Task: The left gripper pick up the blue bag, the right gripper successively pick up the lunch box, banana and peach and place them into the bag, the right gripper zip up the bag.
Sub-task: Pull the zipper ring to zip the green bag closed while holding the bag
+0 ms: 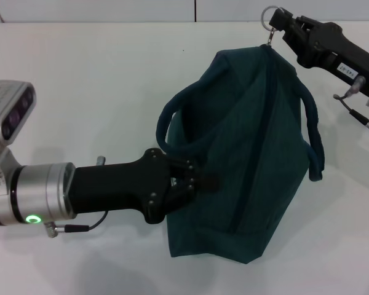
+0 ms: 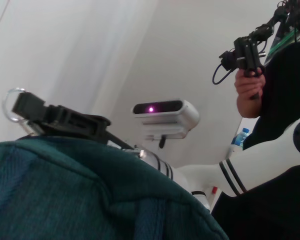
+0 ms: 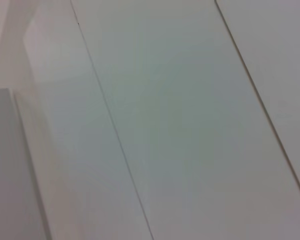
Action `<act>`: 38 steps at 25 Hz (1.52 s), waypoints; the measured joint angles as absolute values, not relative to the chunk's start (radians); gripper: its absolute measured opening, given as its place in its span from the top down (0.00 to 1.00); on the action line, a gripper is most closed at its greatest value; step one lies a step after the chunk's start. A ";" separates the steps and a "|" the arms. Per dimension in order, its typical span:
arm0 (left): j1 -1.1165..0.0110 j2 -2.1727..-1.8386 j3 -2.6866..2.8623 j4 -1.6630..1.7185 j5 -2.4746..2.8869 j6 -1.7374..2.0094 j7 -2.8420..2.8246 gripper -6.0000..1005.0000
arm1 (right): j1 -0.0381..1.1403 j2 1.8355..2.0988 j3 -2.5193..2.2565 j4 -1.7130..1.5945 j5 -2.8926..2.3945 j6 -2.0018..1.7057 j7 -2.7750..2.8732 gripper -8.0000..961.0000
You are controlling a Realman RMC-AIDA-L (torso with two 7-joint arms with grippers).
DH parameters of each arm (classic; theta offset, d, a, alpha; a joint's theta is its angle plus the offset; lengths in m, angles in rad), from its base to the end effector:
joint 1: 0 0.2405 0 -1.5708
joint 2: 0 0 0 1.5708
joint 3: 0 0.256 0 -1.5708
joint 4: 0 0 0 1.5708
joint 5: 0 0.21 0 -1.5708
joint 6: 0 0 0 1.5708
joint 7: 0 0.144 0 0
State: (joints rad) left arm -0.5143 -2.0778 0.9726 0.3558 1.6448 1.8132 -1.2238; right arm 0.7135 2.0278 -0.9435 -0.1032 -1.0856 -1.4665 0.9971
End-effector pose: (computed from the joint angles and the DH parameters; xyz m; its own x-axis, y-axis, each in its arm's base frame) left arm -0.2268 0.2671 -0.0408 0.6080 0.3794 0.6974 0.3046 -0.9227 0.2364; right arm 0.2080 0.3744 -0.0130 0.4315 -0.1210 -0.8939 -0.5745 -0.8009 -0.1689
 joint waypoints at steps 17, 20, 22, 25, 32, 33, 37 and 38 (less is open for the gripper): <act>-0.425 -2.073 0.724 0.357 1.634 1.685 -1.228 0.94 | 0.656 2.028 -0.934 -0.092 -1.043 -1.600 1.029 0.91; -0.426 -2.072 0.718 0.358 1.638 1.667 -1.230 0.94 | 0.652 2.028 -0.934 -0.092 -1.043 -1.614 1.036 0.91; -0.428 -2.070 0.719 0.357 1.638 1.664 -1.231 0.94 | 0.653 2.028 -0.935 -0.091 -1.043 -1.615 1.041 0.91; -0.428 -2.068 0.716 0.359 1.638 1.664 -1.231 0.92 | 0.658 2.028 -0.937 -0.091 -1.043 -1.613 1.043 0.91; -0.375 -2.077 0.708 0.452 1.599 1.674 -1.253 0.75 | 0.661 2.028 -0.934 -0.094 -1.041 -1.612 1.043 0.90; -0.361 -2.080 0.705 0.490 1.595 1.674 -1.274 0.71 | 0.662 2.028 -0.934 -0.094 -1.038 -1.612 1.043 0.90; -0.345 -2.080 0.705 0.655 1.604 1.672 -1.466 0.58 | 0.663 2.028 -0.934 -0.094 -1.031 -1.610 1.043 0.90; -0.349 -2.078 0.708 0.721 1.621 1.672 -1.539 0.55 | 0.663 2.028 -0.935 -0.095 -1.031 -1.610 1.043 0.90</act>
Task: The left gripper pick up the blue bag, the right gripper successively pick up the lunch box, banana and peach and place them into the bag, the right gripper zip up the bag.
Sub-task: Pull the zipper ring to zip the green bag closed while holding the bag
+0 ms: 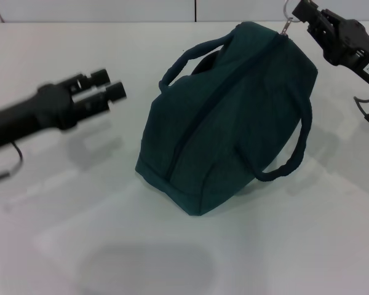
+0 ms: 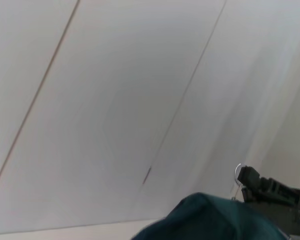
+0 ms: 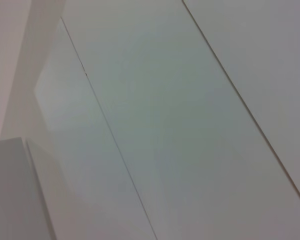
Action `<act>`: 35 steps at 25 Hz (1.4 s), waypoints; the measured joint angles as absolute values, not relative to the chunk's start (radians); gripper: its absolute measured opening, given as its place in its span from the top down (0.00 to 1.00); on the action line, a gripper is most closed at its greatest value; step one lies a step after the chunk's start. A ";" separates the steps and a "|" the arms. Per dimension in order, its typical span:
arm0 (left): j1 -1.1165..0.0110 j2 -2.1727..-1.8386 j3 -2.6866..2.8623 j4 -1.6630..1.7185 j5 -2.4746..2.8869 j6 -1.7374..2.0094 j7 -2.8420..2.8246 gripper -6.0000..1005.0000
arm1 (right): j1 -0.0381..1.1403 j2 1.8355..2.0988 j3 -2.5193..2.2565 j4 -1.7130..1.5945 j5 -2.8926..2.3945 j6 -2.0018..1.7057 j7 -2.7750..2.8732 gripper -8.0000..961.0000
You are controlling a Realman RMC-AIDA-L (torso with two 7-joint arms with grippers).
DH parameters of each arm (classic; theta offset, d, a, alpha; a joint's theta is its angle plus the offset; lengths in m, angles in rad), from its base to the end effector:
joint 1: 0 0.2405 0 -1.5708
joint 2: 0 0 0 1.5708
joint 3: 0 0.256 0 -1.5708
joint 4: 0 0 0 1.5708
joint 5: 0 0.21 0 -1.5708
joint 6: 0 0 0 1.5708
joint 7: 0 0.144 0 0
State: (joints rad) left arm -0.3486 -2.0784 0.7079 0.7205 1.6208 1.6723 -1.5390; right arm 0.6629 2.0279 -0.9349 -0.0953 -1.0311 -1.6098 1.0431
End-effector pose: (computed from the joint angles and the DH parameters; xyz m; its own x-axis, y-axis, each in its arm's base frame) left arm -0.2706 0.2995 0.0431 0.4954 0.3624 0.7895 0.6266 -0.7785 -0.0358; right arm 0.2135 0.3547 0.0013 0.3022 -0.1108 -0.9468 -0.5732 -0.8147 -0.0876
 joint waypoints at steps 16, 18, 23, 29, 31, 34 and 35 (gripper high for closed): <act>-0.569 -2.085 1.213 1.782 2.098 1.620 -2.666 0.23 | 0.691 2.028 -0.934 -0.091 -1.027 -1.593 1.048 0.89; -0.600 -2.085 1.261 1.816 2.126 1.619 -2.750 0.24 | 0.691 2.028 -0.935 -0.091 -1.027 -1.592 1.052 0.89; -0.649 -2.089 1.385 1.804 2.235 1.579 -2.852 0.24 | 0.695 2.028 -0.939 -0.089 -1.027 -1.592 1.053 0.89; -0.644 -2.090 1.488 1.784 2.328 1.468 -2.911 0.24 | 0.696 2.028 -0.942 -0.089 -1.027 -1.593 1.054 0.89; -0.646 -2.090 1.499 1.767 2.341 1.461 -2.920 0.25 | 0.697 2.028 -0.944 -0.089 -1.027 -1.594 1.054 0.89; -0.649 -2.089 1.511 1.748 2.342 1.461 -2.922 0.25 | 0.700 2.028 -0.944 -0.089 -1.027 -1.594 1.054 0.89; -0.649 -2.089 1.514 1.746 2.342 1.461 -2.923 0.25 | 0.700 2.028 -0.944 -0.089 -1.027 -1.594 1.054 0.88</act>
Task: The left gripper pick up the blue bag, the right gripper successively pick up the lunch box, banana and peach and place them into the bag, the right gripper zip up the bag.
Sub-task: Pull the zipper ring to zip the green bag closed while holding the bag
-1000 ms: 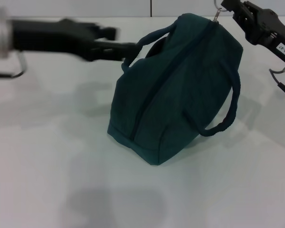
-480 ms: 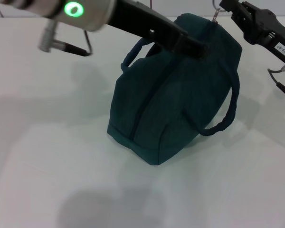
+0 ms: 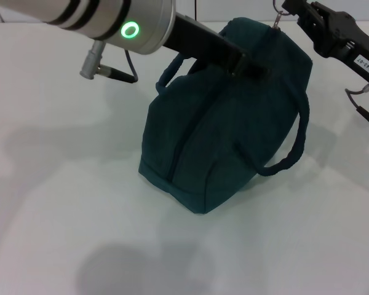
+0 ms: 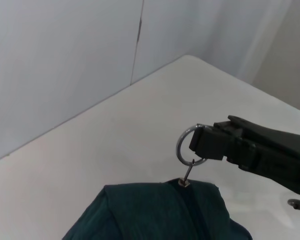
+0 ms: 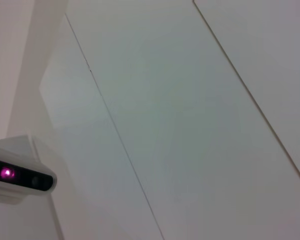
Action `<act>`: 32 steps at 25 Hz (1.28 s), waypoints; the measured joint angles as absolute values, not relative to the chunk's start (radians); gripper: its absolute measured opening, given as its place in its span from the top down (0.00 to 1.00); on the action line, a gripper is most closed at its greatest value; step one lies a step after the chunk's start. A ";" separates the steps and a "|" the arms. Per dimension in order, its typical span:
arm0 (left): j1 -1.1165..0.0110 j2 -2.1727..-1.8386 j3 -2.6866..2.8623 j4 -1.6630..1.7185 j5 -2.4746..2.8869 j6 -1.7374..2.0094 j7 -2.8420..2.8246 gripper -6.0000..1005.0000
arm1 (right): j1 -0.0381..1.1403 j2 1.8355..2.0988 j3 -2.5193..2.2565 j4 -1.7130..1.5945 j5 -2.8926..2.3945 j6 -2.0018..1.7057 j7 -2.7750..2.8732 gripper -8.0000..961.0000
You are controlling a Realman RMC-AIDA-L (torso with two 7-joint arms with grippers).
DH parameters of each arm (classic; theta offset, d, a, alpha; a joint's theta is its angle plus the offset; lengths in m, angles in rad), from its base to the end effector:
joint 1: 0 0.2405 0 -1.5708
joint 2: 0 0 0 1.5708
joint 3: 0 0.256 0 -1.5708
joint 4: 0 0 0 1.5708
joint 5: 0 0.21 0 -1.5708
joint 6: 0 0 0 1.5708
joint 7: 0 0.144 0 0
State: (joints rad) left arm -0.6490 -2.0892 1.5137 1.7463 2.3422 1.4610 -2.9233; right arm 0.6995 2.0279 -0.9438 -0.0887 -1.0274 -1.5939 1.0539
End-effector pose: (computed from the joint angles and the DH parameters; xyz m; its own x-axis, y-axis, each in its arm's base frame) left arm -0.0346 0.3340 0.0074 0.8374 0.5171 0.1770 0.5462 -0.7795 -0.3066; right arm 0.2025 0.3627 -0.0013 0.3072 -0.1212 -0.9439 -0.5588 -0.8258 -0.0758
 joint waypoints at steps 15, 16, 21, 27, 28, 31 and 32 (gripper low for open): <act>-0.623 -2.089 1.527 1.700 2.347 1.422 -2.828 0.44 | 0.702 2.028 -0.943 -0.083 -1.028 -1.592 1.057 0.88; -0.622 -2.089 1.523 1.699 2.347 1.422 -2.825 0.48 | 0.702 2.028 -0.943 -0.083 -1.028 -1.592 1.057 0.88; -0.619 -2.089 1.516 1.702 2.344 1.421 -2.808 0.67 | 0.701 2.028 -0.942 -0.083 -1.028 -1.592 1.065 0.88; -0.619 -2.089 1.515 1.698 2.343 1.421 -2.790 0.90 | 0.701 2.028 -0.940 -0.083 -1.028 -1.592 1.066 0.87; -0.620 -2.089 1.515 1.697 2.342 1.421 -2.787 0.90 | 0.701 2.028 -0.939 -0.083 -1.028 -1.592 1.066 0.87; -0.620 -2.089 1.515 1.697 2.342 1.420 -2.783 0.92 | 0.701 2.028 -0.939 -0.083 -1.028 -1.592 1.066 0.87; -0.620 -2.089 1.515 1.697 2.342 1.420 -2.783 0.93 | 0.701 2.028 -0.939 -0.083 -1.028 -1.592 1.066 0.87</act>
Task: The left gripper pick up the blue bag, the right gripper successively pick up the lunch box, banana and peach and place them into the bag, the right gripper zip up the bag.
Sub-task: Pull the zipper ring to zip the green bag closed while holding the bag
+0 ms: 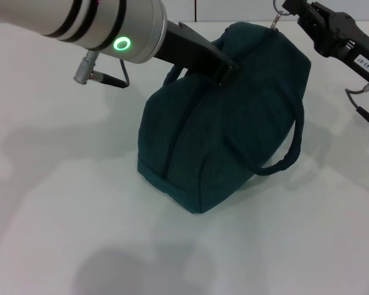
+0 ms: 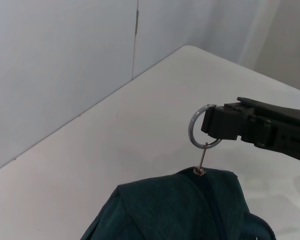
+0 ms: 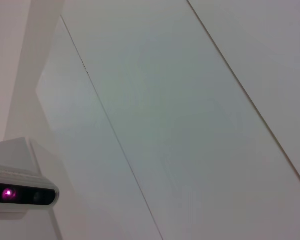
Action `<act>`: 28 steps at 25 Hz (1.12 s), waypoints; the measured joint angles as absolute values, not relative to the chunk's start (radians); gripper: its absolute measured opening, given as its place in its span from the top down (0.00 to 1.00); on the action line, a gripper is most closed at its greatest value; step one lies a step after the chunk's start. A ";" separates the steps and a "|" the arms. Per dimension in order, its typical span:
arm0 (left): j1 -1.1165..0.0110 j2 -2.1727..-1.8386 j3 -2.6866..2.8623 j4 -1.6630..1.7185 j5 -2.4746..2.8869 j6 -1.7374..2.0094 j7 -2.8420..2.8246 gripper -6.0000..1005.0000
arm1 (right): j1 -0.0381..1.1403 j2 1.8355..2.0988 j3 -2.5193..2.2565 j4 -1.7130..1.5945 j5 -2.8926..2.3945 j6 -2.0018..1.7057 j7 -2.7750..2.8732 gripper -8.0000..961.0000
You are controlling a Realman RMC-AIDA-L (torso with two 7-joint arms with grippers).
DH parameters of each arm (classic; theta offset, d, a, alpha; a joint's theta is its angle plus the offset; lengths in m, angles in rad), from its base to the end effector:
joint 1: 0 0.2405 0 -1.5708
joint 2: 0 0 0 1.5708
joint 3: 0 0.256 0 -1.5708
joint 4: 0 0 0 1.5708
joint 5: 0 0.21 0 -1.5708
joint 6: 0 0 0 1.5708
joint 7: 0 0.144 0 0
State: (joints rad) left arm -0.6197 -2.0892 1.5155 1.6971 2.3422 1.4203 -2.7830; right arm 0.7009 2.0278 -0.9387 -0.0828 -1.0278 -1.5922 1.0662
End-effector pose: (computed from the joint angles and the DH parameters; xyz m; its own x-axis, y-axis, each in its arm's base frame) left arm -0.0505 0.3401 0.0024 0.8778 0.4560 0.1467 0.4780 -0.8144 -0.3289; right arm 0.2030 0.3629 -0.0016 0.2966 -0.1338 -0.9456 -0.5680 -0.8207 -0.0620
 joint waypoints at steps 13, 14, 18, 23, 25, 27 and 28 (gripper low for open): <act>-0.616 -2.089 1.505 1.703 2.316 1.410 -2.767 0.95 | 0.688 2.028 -0.934 -0.080 -1.017 -1.546 1.066 0.86; -0.613 -2.089 1.499 1.704 2.306 1.410 -2.761 0.95 | 0.683 2.028 -0.934 -0.080 -1.015 -1.533 1.067 0.86; -0.602 -2.087 1.472 1.720 2.253 1.411 -2.745 0.95 | 0.656 2.028 -0.934 -0.079 -0.993 -1.481 1.068 0.86; -0.589 -2.088 1.453 1.750 2.234 1.414 -2.731 0.95 | 0.628 2.028 -0.934 -0.080 -0.982 -1.396 1.068 0.86; -0.587 -2.088 1.451 1.754 2.227 1.414 -2.729 0.95 | 0.620 2.028 -0.936 -0.080 -0.982 -1.368 1.068 0.86; -0.587 -2.088 1.451 1.755 2.223 1.413 -2.727 0.95 | 0.614 2.028 -0.939 -0.080 -0.982 -1.354 1.069 0.86; -0.587 -2.088 1.451 1.755 2.222 1.413 -2.725 0.95 | 0.614 2.028 -0.940 -0.080 -0.982 -1.352 1.069 0.86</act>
State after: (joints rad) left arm -0.5873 -2.0883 1.4509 1.7554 2.2224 1.4128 -2.7248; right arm 0.6137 2.0279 -0.9399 -0.0802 -0.9817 -1.3516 1.0687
